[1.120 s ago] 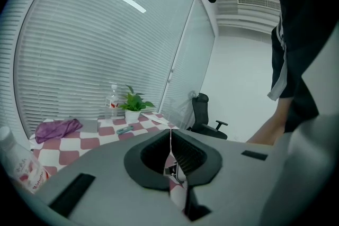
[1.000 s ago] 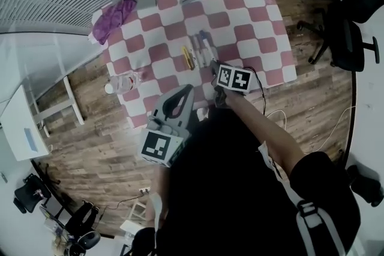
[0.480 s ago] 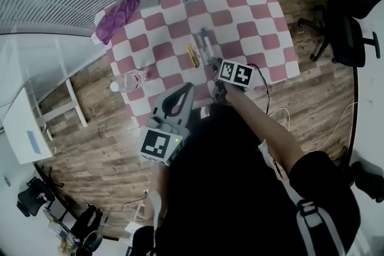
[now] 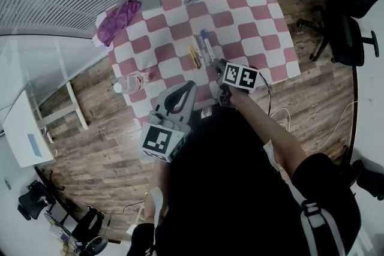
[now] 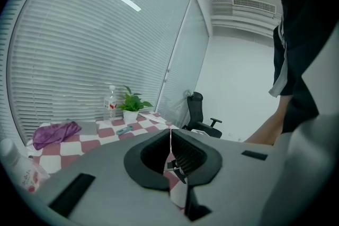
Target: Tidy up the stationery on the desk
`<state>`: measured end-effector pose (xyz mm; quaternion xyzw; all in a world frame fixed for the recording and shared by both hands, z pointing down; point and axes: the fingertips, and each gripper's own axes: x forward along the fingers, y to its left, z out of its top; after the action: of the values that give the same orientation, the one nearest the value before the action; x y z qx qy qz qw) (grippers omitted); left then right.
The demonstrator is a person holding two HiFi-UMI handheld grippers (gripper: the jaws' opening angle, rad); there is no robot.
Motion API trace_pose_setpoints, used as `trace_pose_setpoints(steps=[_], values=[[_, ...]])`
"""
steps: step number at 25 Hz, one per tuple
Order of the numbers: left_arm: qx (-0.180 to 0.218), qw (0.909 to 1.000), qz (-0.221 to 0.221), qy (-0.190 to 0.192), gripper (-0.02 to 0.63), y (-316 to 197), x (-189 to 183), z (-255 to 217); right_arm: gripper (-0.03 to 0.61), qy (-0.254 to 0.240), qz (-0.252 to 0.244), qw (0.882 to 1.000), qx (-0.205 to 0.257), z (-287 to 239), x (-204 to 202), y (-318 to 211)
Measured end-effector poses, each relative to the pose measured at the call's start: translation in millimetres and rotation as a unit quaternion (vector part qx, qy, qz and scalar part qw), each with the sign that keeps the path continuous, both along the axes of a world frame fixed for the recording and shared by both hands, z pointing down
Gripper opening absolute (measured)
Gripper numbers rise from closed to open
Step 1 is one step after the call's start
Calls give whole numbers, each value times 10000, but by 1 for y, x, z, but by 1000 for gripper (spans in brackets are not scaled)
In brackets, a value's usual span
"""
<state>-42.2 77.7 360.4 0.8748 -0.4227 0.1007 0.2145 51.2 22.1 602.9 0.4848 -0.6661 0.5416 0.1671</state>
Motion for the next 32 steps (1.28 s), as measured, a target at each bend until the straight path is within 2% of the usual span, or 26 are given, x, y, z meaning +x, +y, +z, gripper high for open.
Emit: trace_pose_setpoints(steps=[2,8,14,20,25,29,32], values=[[-100,9999,-4,-54,34,-3,-3,6,115,14,-60,9999,100,-8,1,-1],[-22,9999,106,27,34,-23,-1,17,31,-99,-277,9983,497,-34,8,-6],[-5,9999,158,-40,34,-61,3,28,21,-519,-436,9941,845,-67,15,-11],[-36,9992,230,-323,34,-107,7,53,21,-802,-1237,9767,1559,-108,18,-15],[-125,9975,215,-666,34,-149,2,79,20,-861,-1576,9647,1925,-131,20,-15],[-152,9942,302,-1018,35,-183,0,101,20,-764,-1683,9631,1957,-128,29,-12],[-192,9933,344,-1090,37,-206,2,115,20,-690,-1609,9667,1864,-119,43,-10]])
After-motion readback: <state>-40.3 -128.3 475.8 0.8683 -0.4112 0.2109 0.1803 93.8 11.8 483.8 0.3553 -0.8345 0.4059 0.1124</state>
